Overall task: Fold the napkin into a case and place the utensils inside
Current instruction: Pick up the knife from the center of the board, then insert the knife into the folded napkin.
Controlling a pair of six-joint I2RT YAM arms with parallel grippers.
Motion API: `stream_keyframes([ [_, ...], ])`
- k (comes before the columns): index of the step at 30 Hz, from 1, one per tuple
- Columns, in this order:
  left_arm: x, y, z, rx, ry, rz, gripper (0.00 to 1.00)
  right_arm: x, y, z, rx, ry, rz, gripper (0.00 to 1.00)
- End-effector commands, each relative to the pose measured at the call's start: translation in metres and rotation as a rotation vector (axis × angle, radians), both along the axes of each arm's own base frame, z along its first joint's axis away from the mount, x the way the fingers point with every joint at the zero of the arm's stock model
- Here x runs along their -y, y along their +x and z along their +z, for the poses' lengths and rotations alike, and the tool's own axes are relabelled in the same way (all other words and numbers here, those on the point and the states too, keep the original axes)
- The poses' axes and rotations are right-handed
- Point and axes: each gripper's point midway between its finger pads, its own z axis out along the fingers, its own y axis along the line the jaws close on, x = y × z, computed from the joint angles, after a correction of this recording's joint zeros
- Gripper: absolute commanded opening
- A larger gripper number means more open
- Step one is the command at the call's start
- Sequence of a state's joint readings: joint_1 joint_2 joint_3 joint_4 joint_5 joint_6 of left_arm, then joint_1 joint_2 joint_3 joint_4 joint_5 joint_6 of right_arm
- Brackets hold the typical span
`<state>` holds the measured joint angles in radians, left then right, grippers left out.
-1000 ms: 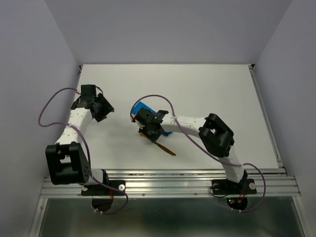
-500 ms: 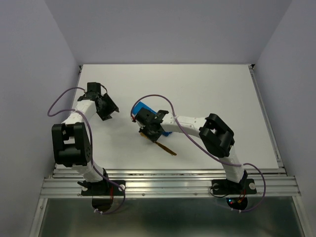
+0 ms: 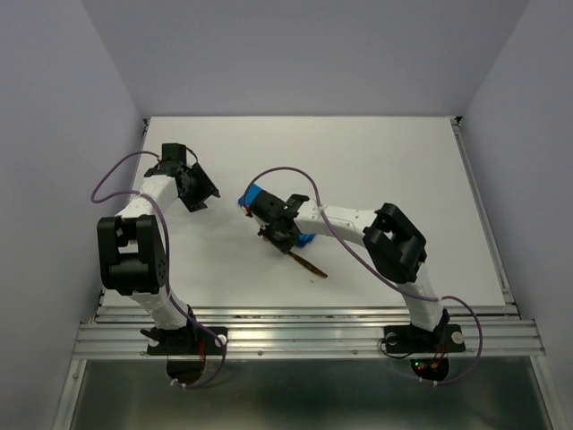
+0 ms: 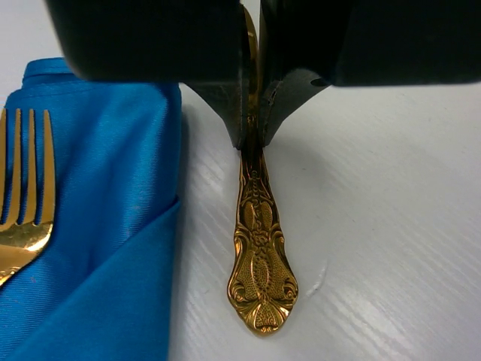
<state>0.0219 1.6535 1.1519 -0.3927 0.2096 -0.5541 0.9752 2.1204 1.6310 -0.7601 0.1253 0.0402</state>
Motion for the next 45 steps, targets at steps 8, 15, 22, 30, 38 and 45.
stream_keyframes([
  [8,0.004,0.014,0.008,0.029,-0.001,-0.033,0.61,-0.010,0.028,0.065,0.108,0.095,-0.010,0.01],
  [15,0.005,0.017,0.006,0.024,-0.002,-0.044,0.61,-0.004,0.040,0.074,0.116,0.106,-0.038,0.01],
  [22,0.008,0.023,0.003,0.016,-0.005,-0.052,0.61,0.007,0.054,0.080,0.136,0.091,-0.042,0.01],
  [30,0.024,0.037,0.000,0.010,-0.012,-0.091,0.61,0.025,0.066,0.083,0.145,0.076,-0.081,0.01],
  [38,0.039,0.053,-0.014,-0.018,-0.017,-0.123,0.61,0.045,0.074,0.072,0.131,0.042,-0.114,0.01],
  [45,0.047,0.071,-0.026,-0.040,-0.024,-0.142,0.61,0.049,0.065,0.060,0.092,0.027,-0.103,0.01],
])
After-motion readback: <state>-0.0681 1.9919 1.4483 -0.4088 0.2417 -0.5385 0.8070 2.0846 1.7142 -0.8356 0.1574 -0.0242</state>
